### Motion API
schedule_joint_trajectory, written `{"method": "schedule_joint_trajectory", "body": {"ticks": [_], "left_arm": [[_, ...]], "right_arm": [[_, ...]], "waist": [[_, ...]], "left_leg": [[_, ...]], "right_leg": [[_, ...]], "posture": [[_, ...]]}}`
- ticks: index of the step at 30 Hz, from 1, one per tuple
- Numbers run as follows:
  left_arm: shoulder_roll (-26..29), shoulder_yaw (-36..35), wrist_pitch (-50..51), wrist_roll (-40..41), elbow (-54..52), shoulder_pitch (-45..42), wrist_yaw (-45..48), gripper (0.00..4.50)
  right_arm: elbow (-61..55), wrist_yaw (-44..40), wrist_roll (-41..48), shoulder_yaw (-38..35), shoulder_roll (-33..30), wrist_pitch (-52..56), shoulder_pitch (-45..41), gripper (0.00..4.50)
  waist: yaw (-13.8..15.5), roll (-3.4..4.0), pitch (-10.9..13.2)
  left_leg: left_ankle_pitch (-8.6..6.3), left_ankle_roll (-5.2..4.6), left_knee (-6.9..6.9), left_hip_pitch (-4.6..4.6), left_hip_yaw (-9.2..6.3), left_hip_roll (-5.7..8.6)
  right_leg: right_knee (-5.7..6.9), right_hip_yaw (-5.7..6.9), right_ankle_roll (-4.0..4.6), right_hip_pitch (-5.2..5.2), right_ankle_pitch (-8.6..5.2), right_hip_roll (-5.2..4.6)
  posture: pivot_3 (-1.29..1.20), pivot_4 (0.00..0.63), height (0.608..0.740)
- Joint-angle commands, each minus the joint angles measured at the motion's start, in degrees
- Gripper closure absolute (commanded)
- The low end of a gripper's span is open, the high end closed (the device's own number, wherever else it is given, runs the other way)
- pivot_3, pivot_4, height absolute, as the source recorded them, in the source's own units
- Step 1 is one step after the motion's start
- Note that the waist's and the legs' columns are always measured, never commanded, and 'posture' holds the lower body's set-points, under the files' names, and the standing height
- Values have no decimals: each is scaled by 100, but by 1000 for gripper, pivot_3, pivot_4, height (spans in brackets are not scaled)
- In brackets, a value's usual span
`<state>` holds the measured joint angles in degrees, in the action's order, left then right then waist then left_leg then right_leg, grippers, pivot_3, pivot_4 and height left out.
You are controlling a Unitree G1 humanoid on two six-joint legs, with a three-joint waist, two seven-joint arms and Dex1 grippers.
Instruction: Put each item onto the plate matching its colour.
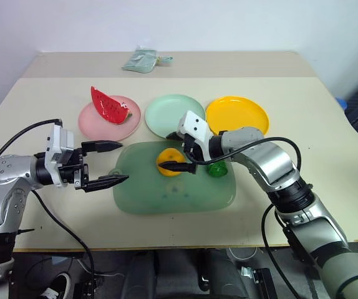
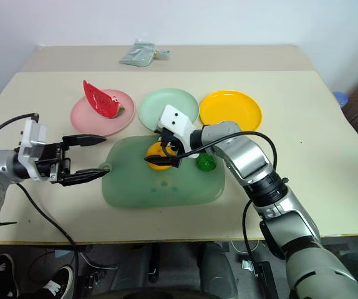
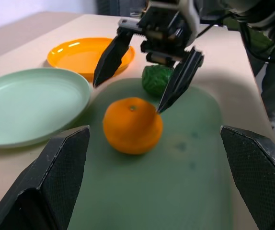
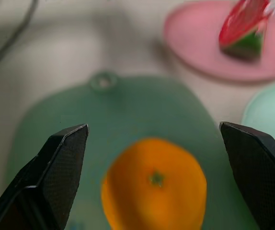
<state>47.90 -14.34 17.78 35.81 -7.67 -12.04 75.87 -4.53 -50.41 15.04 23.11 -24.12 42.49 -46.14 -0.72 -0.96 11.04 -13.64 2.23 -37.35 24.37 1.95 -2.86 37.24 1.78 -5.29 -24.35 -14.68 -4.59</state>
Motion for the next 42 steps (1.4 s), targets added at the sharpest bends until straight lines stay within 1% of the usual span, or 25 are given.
{"method": "schedule_joint_trajectory", "body": {"ticks": [1,4,6,15,19,20,22,27,28,30,33,35,37,42], "left_arm": [[116,-239,-88,148,-234,55,62,77],[98,-249,-98,157,-294,100,43,77],[68,-238,-102,170,-363,131,0,77],[5,-141,-103,220,-459,144,-108,77],[-13,-93,-103,216,-450,91,-137,0],[-21,-84,-99,216,-457,80,-146,0],[-39,-73,-89,223,-466,59,-160,0],[-183,-143,97,398,-439,-63,-399,0],[-207,-142,166,406,-403,-130,-509,0],[-292,-159,268,482,-351,-259,-655,0],[-442,-117,216,446,-379,-347,-813,0],[-535,-12,154,325,-361,-402,-918,0],[-667,127,-17,-3,-237,-501,-1182,0],[-909,274,-273,-185,-109,-633,-1305,0]], "right_arm": [[-46,-94,-130,112,-13,70,-168,0],[-68,-215,-142,180,-43,208,-167,0],[-14,-252,-306,301,-108,146,-143,0],[311,-212,-734,439,-74,-167,7,0],[342,-260,-738,372,-34,-152,57,1208],[320,-286,-734,365,-45,-159,59,1334],[290,-235,-693,228,-12,-186,32,1342],[258,-290,128,-800,163,318,-255,1342],[386,-220,228,-1059,162,351,-346,1342],[834,-31,86,-1365,4,-11,-485,1342],[1903,453,-486,-1472,-277,-832,-765,1342],[2739,938,-644,-1727,-282,-1163,-1098,1342],[3514,1456,-1024,-1761,-376,-1700,-1358,1342],[4722,1914,-1501,-1678,-481,-2481,-1498,1342]], "waist": [[6,0,0],[11,0,0],[6,0,0],[4,0,0],[2,0,0],[2,0,0],[3,0,0],[13,0,0],[17,0,0],[20,0,0],[16,0,0],[0,0,0],[-8,1,1],[-26,2,1]], "left_leg": [[0,0,0,0,0,0],[0,0,-2,1,0,0],[0,0,-2,1,0,0],[0,0,0,1,0,0],[0,0,-1,0,0,0],[0,0,0,0,0,0],[0,0,-1,0,1,0],[0,0,0,1,0,0],[0,0,-1,2,0,0],[0,0,-3,3,0,0],[0,0,-2,2,0,1],[0,0,0,1,2,2],[0,0,4,2,4,2],[0,0,9,2,10,1]], "right_leg": [[0,0,0,0,0,0],[0,0,0,0,0,0],[0,0,0,0,0,0],[0,0,0,-1,0,0],[0,0,0,-1,0,0],[0,0,0,-1,0,0],[0,0,0,0,0,0],[0,0,-1,-1,0,0],[0,0,-1,-1,1,0],[0,0,-1,0,1,-1],[0,0,-1,0,1,-1],[-3,0,-1,1,1,-1],[-3,-1,-1,-1,1,0],[-6,-6,-1,-6,1,0]], "posture": [[0,150,740],[0,150,740],[0,150,740],[0,150,740],[0,150,740],[0,150,740],[0,150,740],[0,150,740],[0,150,740],[0,150,740],[0,150,740],[0,150,740],[0,150,740],[0,150,740]]}}
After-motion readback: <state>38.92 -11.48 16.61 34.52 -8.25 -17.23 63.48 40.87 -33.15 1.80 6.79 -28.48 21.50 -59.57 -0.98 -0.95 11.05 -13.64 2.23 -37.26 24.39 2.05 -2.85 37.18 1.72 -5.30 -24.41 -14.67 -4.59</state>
